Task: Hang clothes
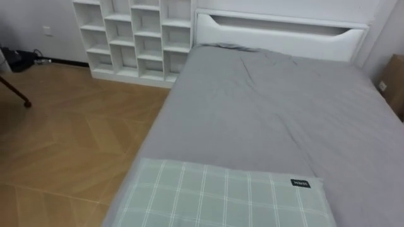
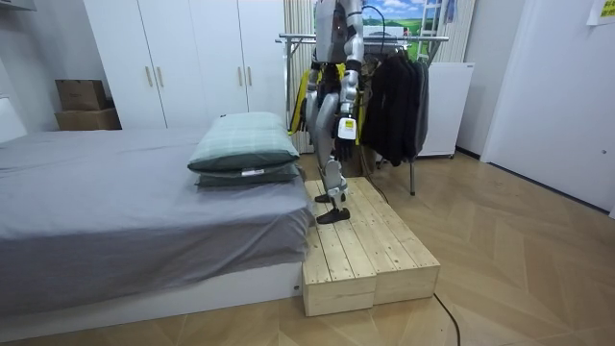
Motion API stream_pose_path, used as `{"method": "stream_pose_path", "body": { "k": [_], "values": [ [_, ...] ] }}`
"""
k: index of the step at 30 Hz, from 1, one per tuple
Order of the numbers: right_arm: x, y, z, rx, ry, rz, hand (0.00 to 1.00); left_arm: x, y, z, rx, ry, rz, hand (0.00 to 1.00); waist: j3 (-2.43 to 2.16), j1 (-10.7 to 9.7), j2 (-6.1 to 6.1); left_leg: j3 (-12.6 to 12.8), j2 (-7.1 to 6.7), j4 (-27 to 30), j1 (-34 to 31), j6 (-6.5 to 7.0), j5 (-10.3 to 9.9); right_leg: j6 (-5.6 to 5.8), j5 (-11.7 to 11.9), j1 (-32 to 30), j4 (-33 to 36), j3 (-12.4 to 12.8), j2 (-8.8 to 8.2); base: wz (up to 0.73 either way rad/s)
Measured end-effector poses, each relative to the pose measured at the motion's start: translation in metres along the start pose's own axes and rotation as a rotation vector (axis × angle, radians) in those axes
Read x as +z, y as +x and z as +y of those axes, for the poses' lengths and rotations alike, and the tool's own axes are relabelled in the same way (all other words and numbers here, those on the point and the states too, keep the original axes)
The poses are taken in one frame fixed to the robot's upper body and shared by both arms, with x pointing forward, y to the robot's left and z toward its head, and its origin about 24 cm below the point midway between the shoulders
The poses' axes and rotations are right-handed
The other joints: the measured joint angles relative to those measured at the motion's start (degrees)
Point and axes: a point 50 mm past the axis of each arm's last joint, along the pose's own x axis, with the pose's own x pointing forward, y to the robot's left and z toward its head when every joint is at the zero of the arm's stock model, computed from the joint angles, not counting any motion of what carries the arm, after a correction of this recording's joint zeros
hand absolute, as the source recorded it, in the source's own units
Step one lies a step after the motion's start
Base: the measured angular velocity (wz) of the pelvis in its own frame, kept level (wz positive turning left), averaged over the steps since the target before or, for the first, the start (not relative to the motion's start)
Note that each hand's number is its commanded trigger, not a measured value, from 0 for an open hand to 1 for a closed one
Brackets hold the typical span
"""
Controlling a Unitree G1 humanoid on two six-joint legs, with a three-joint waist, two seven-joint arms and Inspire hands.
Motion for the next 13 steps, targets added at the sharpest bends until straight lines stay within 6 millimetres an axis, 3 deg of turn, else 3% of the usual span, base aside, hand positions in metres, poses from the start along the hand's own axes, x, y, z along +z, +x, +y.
{"method": "stream_pose_path", "body": {
  "k": [13],
  "values": [
    [0.0034, -0.0008, 0.0006, 0.041, 0.001, -0.036, 0.0, -0.0047, -0.0011, -0.0044, -0.01, -0.007, -0.018, 0.0, 0.08, 0.17, 0.67, -0.01, 0.02, -1.09, 0.98, -0.01, -0.02, 0.0, 0.57, 0.79, 0.27, -1.6, -0.12, 0.05]
  ]
}}
